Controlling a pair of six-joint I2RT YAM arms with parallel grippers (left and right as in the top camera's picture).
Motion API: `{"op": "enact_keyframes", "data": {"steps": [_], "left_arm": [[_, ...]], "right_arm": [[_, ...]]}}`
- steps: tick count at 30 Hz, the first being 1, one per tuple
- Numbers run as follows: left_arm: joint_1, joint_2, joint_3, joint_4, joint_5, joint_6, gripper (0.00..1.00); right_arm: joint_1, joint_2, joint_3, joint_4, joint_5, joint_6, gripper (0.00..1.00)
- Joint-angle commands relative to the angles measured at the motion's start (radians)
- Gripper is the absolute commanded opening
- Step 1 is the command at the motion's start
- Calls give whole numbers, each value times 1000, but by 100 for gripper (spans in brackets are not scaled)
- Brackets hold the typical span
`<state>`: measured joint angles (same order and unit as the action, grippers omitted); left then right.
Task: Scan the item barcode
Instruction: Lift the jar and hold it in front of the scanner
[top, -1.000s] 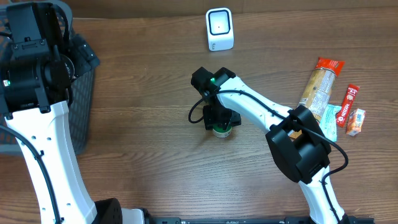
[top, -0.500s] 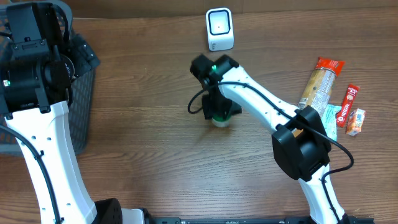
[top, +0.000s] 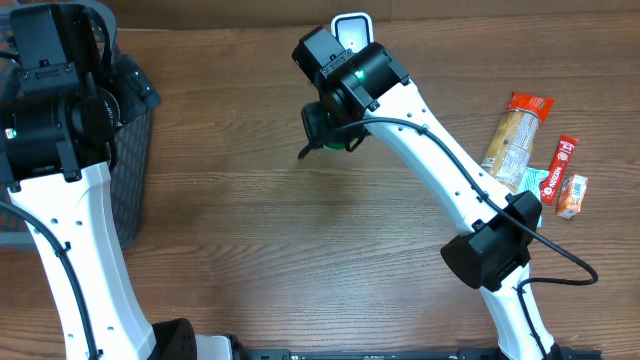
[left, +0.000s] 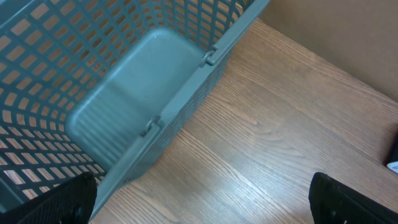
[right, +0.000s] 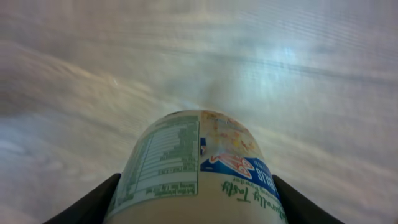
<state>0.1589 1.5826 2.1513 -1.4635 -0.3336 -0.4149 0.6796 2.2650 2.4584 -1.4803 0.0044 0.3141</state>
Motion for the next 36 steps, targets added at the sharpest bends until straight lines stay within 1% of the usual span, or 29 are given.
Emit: {"op": "enact_keyframes", "data": {"steps": [1,7,14,20,25,32,36], "left_arm": [[4,7,11,1,-13,8,100],[4,7,11,1,-13,8,100],[4,7,11,1,-13,8,100],[4,7,11,1,-13,8,100],[4,7,11,1,-13,8,100],[4,7,11,1,-13,9,100],[4,7,11,1,-13,8,100]], "right_arm": [[-45,-11,12,59,24,-4,4],[-128,23,3,197,19,-1,4],[-193,106,3,458,17,-1,4],[-198,191,3,698,33,-1,4],[-198,266,3,876,85,0,4],[-199,330,3,1060,142,3,4],[-199,337,3,1117,166,3,4]]}}
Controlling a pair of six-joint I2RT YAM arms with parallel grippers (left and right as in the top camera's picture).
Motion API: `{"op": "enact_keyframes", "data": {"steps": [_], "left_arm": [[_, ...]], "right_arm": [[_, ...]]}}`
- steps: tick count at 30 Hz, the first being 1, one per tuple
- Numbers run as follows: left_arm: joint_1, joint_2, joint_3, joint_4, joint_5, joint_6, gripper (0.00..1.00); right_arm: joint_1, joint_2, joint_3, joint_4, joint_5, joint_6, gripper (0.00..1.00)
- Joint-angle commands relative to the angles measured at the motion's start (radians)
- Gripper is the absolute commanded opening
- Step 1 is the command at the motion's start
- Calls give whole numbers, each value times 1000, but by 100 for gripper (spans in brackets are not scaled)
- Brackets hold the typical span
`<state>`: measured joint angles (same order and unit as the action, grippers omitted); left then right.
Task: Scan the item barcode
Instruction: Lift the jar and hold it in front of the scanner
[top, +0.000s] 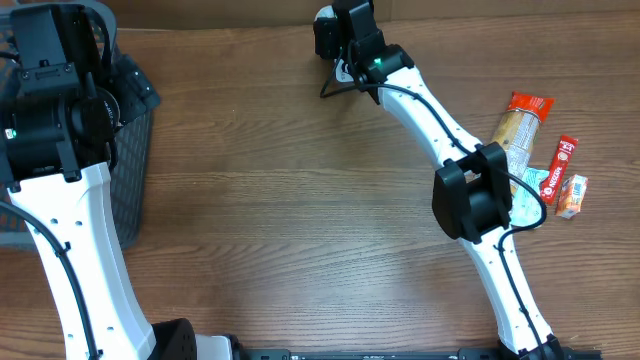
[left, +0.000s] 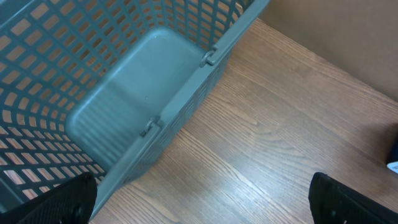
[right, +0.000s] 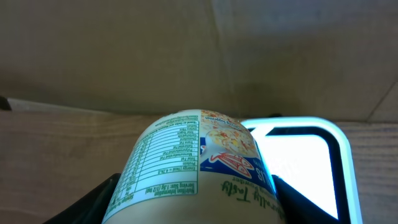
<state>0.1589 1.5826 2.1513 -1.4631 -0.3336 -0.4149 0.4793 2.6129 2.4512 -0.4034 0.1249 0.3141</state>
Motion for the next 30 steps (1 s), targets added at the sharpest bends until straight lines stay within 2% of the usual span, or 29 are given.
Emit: {"op": "enact_keyframes", "data": {"steps": [1,17,30], "left_arm": [[4,7,11,1,-13,8,100],[4,7,11,1,-13,8,99],[4,7,11,1,-13,8,100]], "right_arm": [[2,-11,11,53,60,3,4],[-37,67,11,211,110,3,4],[-50,95,11,220,110,3,4]]}}
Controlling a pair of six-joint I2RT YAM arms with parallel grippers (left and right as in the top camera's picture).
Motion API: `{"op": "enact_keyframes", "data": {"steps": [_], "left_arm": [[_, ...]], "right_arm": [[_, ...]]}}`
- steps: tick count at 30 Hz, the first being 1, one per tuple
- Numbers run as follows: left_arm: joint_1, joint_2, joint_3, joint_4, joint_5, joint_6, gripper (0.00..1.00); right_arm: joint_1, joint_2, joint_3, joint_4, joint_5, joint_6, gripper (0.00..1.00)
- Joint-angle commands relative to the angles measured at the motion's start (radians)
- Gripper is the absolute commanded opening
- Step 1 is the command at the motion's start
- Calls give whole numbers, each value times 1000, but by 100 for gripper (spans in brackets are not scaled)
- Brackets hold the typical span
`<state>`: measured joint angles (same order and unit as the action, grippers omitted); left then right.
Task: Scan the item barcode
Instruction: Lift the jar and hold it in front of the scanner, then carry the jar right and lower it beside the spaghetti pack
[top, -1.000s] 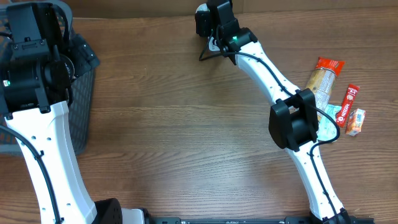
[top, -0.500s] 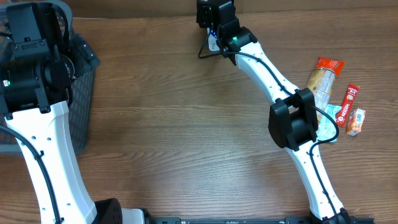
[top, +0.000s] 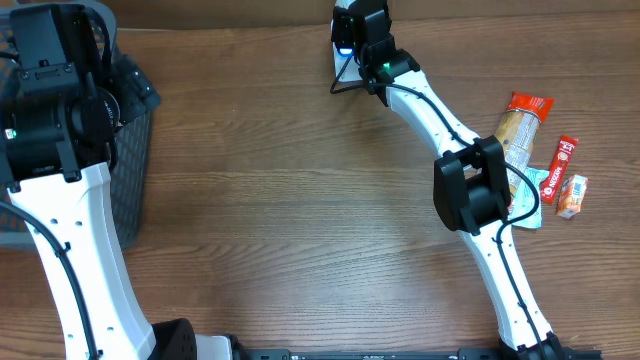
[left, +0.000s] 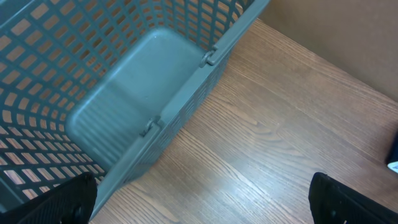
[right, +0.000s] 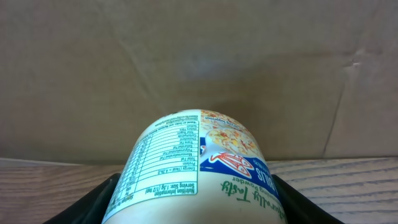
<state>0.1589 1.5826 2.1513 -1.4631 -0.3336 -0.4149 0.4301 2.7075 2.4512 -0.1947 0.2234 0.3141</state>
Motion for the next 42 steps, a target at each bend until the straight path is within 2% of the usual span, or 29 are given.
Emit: {"op": "enact_keyframes", "data": {"steps": [1,9,16,21,25,31,35,42], "left_arm": [[4,7,11,1,-13,8,100],[4,7,11,1,-13,8,100],[4,7,11,1,-13,8,100],[4,7,11,1,-13,8,100],[4,7,11,1,-13,8,100],[4,7,11,0,-13,8,100],[4,7,11,1,-13,8,100],[4,7,11,1,-13,8,100]], "right_arm": [[0,2,11,11,12,3,4],[0,-20,12,43,11,3,4],[0,-173,12,-79,8,-17,4],[0,-357,12,-376,8,-33,4],[-8,-467,12,-729,12,-35,4],[-48,-471,-6,-1198,-27,-8,4],[-69,-455,-117,-1305,-86,-8,4],[-101,-455,-442,-1242,-87,-4,4]]}}
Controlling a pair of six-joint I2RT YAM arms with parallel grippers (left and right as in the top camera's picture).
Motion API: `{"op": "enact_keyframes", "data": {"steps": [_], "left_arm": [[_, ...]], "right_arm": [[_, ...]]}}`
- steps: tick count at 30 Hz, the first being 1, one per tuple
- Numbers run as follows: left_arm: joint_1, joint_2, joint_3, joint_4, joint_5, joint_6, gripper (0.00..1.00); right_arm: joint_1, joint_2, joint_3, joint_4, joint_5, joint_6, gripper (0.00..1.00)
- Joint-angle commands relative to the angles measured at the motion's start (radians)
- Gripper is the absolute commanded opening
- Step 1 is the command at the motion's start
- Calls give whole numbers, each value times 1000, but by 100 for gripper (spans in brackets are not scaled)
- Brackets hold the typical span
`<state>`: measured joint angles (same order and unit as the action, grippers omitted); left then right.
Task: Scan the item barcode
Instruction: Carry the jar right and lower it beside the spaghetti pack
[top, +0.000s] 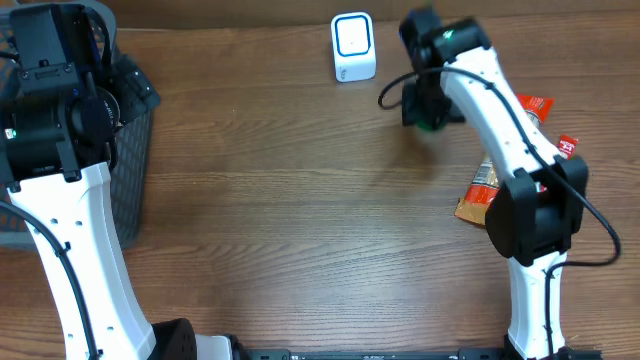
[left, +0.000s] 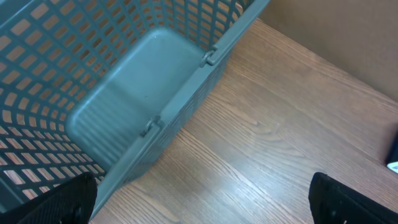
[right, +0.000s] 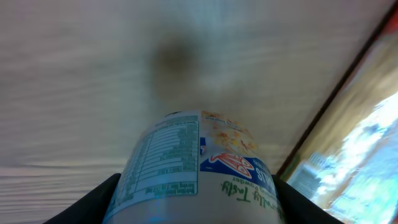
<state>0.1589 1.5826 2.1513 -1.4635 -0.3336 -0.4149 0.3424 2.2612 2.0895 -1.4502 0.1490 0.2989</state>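
A white scanner with a blue-lit screen stands at the table's back edge. My right gripper hangs to its right, nearer the front, shut on a round white container with a nutrition label and a blue logo. In the right wrist view the container fills the space between both dark fingers, over blurred wood. No barcode shows. My left gripper stands open over bare wood beside the grey basket, with nothing between its fingers.
Snack packets lie at the right: a red-topped one, a small red one and a brown one partly under the right arm. A packet edge shows blurred beside the container. The basket sits at the far left.
My right gripper, still shut on the container, has moved from right at the scanner at the back edge to the right and forward, toward the snack packets. The left arm has not moved.
My right gripper held the container over the table in front of the scanner. Then it was at the scanner with the lit screen in its view, then further over it facing the cardboard wall. Now it holds the container away to the right.
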Motion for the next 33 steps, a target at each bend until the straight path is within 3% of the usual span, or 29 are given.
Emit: {"op": "enact_keyframes", "data": {"steps": [1,7,9,10,11,12,27,33], "left_arm": [[4,7,11,1,-13,8,100],[4,7,11,1,-13,8,99],[4,7,11,1,-13,9,100],[5,7,11,1,-13,8,100],[4,7,11,1,-13,8,100],[4,7,11,1,-13,8,100],[4,7,11,1,-13,8,100],[4,7,11,1,-13,8,100]], "right_arm": [[-19,-9,-117,26,-12,11,4],[-40,-9,-232,68,-12,11,5],[-43,-9,-231,62,-12,9,54],[-43,-10,-231,59,-11,6,73],[-43,-10,-230,54,-11,6,85],[-44,-10,-230,50,-11,6,88],[-62,-174,-75,-48,-11,7,100],[-96,-232,-62,-48,-12,7,100]]}}
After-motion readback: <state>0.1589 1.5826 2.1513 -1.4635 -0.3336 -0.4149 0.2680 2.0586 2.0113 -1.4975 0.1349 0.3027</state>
